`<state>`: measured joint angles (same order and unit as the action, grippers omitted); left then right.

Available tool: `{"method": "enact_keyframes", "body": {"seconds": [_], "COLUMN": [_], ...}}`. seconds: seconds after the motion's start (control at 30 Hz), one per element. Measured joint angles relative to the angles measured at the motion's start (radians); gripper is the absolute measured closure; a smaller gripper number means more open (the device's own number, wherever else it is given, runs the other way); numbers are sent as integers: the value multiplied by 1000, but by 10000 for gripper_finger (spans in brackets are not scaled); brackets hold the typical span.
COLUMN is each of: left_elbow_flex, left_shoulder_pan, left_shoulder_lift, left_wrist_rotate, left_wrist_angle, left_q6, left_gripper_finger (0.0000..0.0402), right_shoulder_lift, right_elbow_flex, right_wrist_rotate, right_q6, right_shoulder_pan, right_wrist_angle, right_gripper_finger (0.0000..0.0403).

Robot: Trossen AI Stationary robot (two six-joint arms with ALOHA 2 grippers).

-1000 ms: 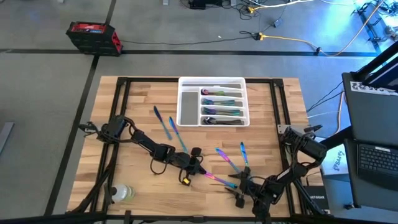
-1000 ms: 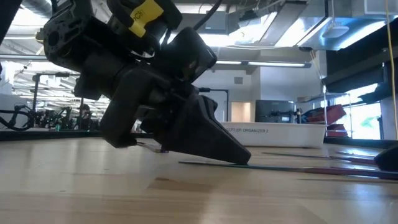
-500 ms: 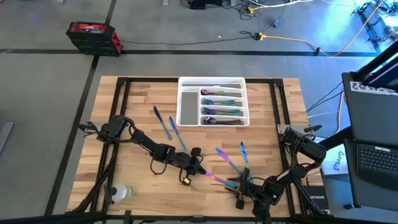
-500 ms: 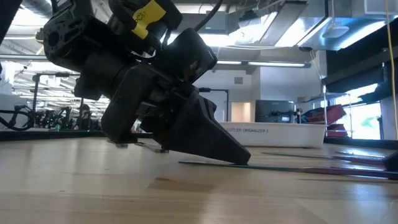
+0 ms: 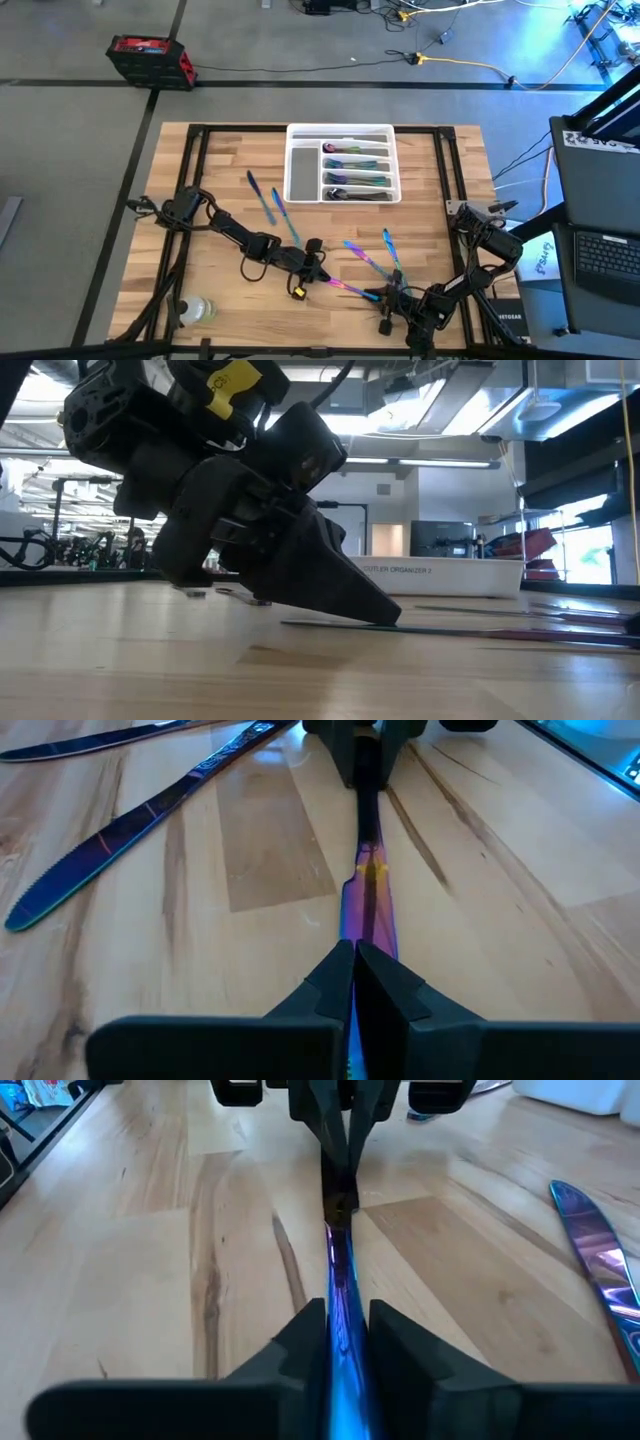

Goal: Sort silverware
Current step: Put the blue table knife into the tray organizer

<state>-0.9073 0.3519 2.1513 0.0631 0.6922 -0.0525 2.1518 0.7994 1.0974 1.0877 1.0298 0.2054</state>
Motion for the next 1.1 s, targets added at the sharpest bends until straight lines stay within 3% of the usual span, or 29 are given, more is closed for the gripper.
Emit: {"method": "enact_keyframes", "body": {"seconds": [0.43,0.87,1.1], "left_elbow_flex": [0,2,0], "left_shoulder_pan": [0,-39,-47], "left_shoulder_lift": [-49,-233,-357], "left_wrist_rotate": [13,56,222], "left_wrist_angle": [-8,-12,-15], "left_q6": [34,102,141], "left_gripper_finger": [395,265,232], "right_shoulder_lift": [0,-5,-41], "right_elbow_flex": [0,0,4], "right_wrist_rotate": [1,12,9], "right_q6": [-11,-19,-72], "right_shoulder_pan": [-1,-2,-10], "right_wrist_angle": [2,13,3], "right_gripper_finger": [355,354,354]}}
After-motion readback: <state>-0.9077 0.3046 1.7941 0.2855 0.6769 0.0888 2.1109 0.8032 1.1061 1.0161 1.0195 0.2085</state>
